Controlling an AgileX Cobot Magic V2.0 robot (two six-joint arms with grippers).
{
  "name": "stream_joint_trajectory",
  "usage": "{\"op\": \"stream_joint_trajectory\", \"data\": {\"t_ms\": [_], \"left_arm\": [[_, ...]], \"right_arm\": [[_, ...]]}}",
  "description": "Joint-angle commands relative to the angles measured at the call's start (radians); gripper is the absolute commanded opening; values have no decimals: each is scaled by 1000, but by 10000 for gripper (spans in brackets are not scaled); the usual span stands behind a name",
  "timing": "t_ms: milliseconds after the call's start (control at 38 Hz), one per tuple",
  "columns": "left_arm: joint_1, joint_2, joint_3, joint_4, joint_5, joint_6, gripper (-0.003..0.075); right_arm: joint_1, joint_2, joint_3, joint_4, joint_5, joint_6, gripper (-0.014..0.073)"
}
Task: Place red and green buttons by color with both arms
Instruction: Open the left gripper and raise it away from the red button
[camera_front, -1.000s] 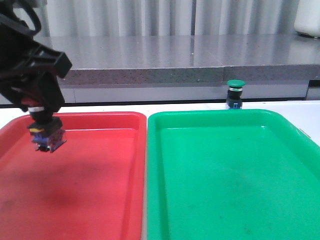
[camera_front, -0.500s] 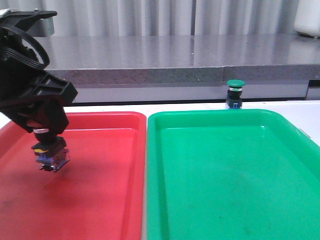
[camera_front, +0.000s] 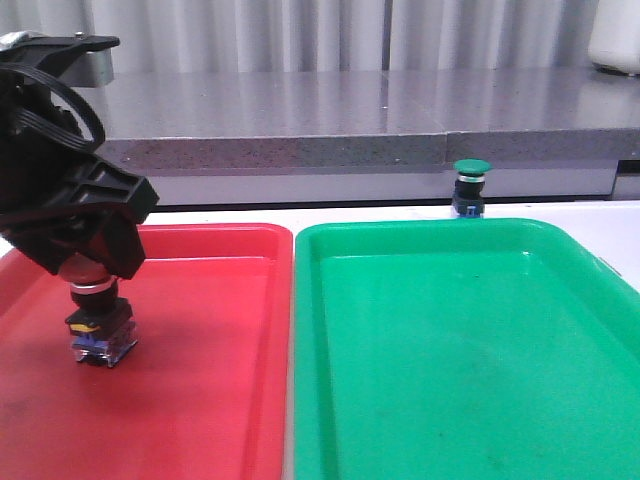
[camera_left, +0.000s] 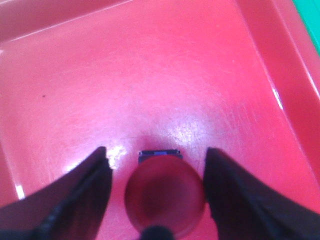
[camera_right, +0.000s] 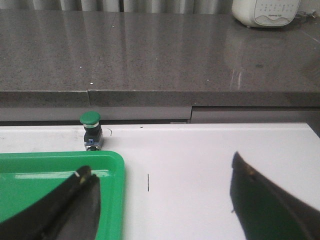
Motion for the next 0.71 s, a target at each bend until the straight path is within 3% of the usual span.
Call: {"op": "stream_joint_trajectory", "data": {"t_ms": [0,289,421,605,684], "left_arm": [[-8,-29,-23,-5,-46,-8,485],[-8,-100,-108,1,61,-8,488],[-6,-164,-155,27,70,-6,345],[31,-239,-165,44,39,-8,21],[86,-291,-146,44,26,-12,-20]], "right_arm": [[-6,13,-37,-9,-75,0,561],[-6,13,-37,-9,-75,0,561],[-6,13,-37,-9,-75,0,561],[-6,13,-37,-9,-75,0,561],[-6,13,-37,-9,-75,0,561]]}}
